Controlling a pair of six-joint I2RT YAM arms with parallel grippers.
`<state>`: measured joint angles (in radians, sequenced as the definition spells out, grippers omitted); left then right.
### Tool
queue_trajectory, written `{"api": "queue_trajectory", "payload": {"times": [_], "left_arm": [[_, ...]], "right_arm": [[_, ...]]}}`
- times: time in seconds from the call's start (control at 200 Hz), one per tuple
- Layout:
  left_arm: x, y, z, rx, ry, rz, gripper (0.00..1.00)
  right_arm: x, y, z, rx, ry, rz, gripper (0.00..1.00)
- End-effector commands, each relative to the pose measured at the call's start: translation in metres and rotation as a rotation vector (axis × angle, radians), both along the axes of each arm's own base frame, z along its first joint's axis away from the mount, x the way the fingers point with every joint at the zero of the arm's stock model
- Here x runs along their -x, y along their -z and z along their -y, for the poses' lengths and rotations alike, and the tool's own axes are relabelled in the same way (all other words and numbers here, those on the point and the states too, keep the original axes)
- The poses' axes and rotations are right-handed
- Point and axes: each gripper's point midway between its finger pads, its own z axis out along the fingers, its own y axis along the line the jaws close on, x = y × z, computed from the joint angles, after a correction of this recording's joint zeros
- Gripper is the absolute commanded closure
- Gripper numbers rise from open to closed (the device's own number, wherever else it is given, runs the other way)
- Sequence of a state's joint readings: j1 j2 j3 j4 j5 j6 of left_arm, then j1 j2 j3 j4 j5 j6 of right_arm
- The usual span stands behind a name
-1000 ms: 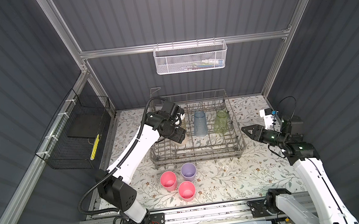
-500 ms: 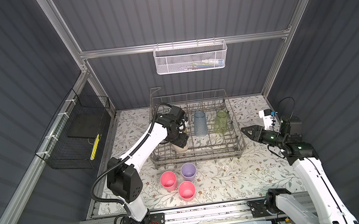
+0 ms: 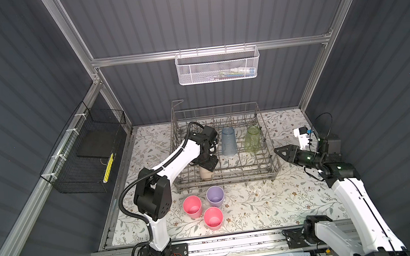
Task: Load cups into a dish rack
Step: Place the cup upside down at the dish rack.
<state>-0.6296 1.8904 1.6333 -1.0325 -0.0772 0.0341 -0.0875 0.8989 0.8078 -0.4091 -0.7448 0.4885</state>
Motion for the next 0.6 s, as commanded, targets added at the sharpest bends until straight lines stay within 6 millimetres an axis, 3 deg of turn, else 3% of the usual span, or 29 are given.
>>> {"api": "queue_trajectory", "payload": {"times": [0.0, 0.275, 0.45, 0.595], "left_arm": [[0.011, 0.017, -0.008, -0.058, 0.0, -0.062, 0.4], [0.01, 0.01, -0.006, -0.05, -0.006, -0.047, 0.14], [0.006, -0.019, 0.001, 0.01, -0.004, 0.01, 0.01], [0.002, -0.044, 0.007, 0.068, -0.001, 0.066, 0.0]], "right_arm": [[0.0, -0.002, 0.0, 0.005, -0.013, 0.023, 0.61], [0.0, -0.002, -0.001, 0.003, -0.016, 0.022, 0.61], [0.0, -0.003, -0.001, -0.001, -0.014, 0.022, 0.6], [0.0, -0.005, -0.001, -0.001, -0.014, 0.027, 0.6]]}}
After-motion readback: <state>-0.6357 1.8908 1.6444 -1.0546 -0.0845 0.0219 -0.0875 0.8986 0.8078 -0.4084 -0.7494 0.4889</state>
